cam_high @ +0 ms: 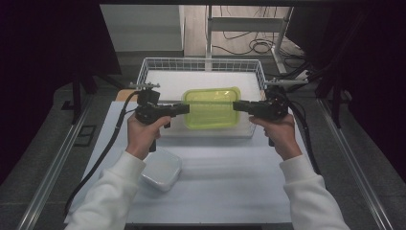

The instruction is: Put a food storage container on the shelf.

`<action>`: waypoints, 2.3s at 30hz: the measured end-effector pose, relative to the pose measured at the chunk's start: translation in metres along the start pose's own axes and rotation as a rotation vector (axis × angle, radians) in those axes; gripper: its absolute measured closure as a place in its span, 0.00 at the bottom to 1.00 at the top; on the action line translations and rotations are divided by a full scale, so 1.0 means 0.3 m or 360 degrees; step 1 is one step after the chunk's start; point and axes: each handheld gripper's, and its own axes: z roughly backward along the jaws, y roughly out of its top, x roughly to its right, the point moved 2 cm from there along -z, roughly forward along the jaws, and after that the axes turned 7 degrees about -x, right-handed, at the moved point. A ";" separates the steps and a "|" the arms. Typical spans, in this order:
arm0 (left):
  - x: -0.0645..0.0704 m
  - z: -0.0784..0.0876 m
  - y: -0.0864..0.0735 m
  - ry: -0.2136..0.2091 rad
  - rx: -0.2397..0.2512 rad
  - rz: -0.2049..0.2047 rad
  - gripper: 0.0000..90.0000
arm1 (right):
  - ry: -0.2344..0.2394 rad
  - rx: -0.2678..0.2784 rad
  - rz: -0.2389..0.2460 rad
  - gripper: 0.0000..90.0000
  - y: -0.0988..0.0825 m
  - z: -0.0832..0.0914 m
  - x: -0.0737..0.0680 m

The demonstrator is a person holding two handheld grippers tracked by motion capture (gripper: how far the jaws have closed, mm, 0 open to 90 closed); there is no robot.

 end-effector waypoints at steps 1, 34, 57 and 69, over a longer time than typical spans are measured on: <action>-0.003 0.002 0.016 -0.0001 0.0000 -0.0002 0.87 | 0.0005 0.0007 -0.0002 0.87 0.014 -0.001 0.004; -0.211 -0.049 0.240 -0.0009 -0.0145 0.0158 0.88 | 0.0022 -0.0069 -0.0254 0.87 0.217 -0.149 0.139; -0.389 -0.141 0.299 -0.0169 -0.0181 0.0612 0.84 | 0.0011 -0.0088 -0.0736 0.83 0.268 -0.275 0.250; -0.395 -0.155 0.296 -0.0138 -0.0152 0.0612 0.80 | 0.0002 -0.0083 -0.0776 0.80 0.259 -0.282 0.256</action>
